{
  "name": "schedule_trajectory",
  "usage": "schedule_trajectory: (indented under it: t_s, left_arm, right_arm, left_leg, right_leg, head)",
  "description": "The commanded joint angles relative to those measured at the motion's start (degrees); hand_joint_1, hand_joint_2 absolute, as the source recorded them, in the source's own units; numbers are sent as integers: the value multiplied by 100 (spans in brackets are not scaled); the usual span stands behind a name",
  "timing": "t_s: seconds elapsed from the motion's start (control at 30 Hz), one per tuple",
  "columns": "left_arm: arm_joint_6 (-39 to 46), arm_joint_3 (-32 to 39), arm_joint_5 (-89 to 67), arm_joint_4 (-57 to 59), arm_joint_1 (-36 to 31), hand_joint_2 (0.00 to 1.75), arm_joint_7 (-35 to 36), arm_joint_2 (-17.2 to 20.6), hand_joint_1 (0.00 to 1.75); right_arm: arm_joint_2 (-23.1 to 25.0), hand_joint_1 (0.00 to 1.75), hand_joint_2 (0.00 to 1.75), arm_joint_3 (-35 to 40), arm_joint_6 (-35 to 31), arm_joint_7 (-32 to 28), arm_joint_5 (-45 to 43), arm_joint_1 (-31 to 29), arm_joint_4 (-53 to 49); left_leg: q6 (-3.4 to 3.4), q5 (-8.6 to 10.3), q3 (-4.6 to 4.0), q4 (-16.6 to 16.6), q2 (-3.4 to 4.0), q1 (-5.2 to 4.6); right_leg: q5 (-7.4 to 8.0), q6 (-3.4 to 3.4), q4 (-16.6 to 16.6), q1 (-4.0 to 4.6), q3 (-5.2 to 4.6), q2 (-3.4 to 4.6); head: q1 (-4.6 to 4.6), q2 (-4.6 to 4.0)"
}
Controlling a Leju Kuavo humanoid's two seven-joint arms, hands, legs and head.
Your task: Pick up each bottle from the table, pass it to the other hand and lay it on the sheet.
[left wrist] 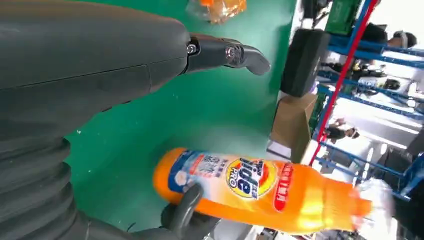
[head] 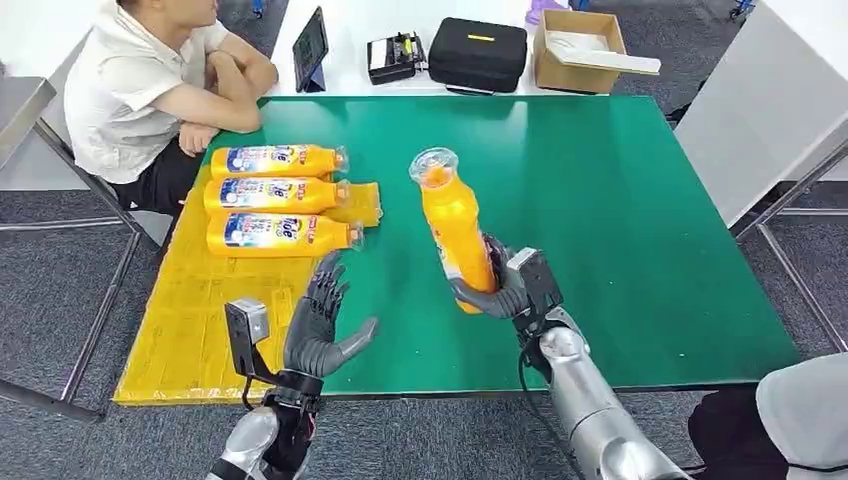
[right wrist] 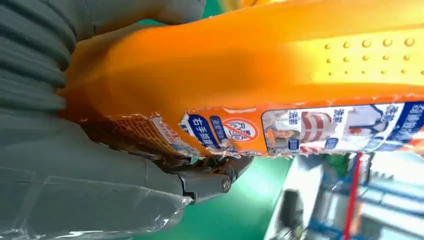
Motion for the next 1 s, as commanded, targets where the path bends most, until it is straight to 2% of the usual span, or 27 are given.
schedule_trajectory:
  t_s: [0.03, 0.07, 0.13, 0.47, 0.67, 0.73, 0.9, 0.93, 0.97, 1.0]
  left_arm:
    - [465, -130, -722, 679, -532, 175, -191, -80, 0]
    - [448, -117, -726, 726, -569, 175, -196, -106, 0]
    - [422, -82, -688, 748, -635, 175, -211, -136, 0]
    - [277, 156, -288, 1037, -915, 175, -71, -240, 0]
    - [254, 154, -171, 915, -971, 175, -71, -276, 0]
    - [134, 203, -30, 776, -948, 175, -141, -260, 0]
    - [-102, 273, 221, 538, -857, 175, -146, -249, 0]
    - [-352, 290, 496, 467, -800, 175, -12, -242, 103]
    - [-440, 289, 558, 426, -775, 175, -29, -215, 145]
    - [-545, 277, 590, 342, -730, 175, -81, -164, 175]
  right_arm:
    - [135, 175, 175, 1597, -235, 201, -68, -74, -586]
    - [143, 175, 175, 1759, -265, 219, -45, -129, -515]
    - [172, 175, 175, 1961, -273, 233, 50, -174, -454]
    - [396, 175, 175, 2986, -421, 226, 333, -336, -439]
    - [408, 175, 175, 3376, -515, 281, 367, -466, -230]
    - [407, 175, 175, 3512, -574, 281, 386, -508, -174]
    - [382, 175, 175, 3634, -579, 259, 316, -547, -84]
    - [374, 175, 175, 3634, -595, 250, 282, -548, -53]
    - [363, 175, 175, 3642, -611, 248, 283, -549, -43]
    - [368, 175, 175, 3588, -605, 245, 211, -527, 24]
  left_leg:
    - [-1, -4, 9, 0, 6, 2]
    - [-1, -18, 34, 8, 14, 6]
    - [2, -3, 9, -1, 6, 3]
    - [-1, -7, 10, 1, 11, 6]
    - [1, -3, 2, 1, 6, 6]
    - [2, -14, 22, 6, 13, 7]
    - [0, -2, 0, 0, 3, 7]
    - [0, -9, 14, 3, 7, 7]
    - [0, -5, 6, 0, 5, 8]
    - [0, -19, 33, 7, 12, 12]
  right_leg:
    - [-4, -15, 2, 5, 6, -1]
    - [-17, -33, 7, 13, 32, -1]
    - [-4, -12, 0, 3, 9, 0]
    - [-5, -20, 2, 3, 13, 4]
    - [-3, -12, 0, 2, 5, 0]
    - [-12, -25, 3, 5, 26, 2]
    - [-3, -13, 0, 3, 5, -3]
    - [-9, -22, 2, 5, 18, -2]
    - [-5, -17, -1, 4, 11, -3]
    - [-18, -34, 2, 12, 38, -4]
  head:
    - [-2, 0]
    - [-2, 0]
    - [0, 0]
    - [0, 0]
    - [0, 0]
    - [0, 0]
    - [0, 0]
    - [0, 0]
    - [0, 0]
    - [0, 0]
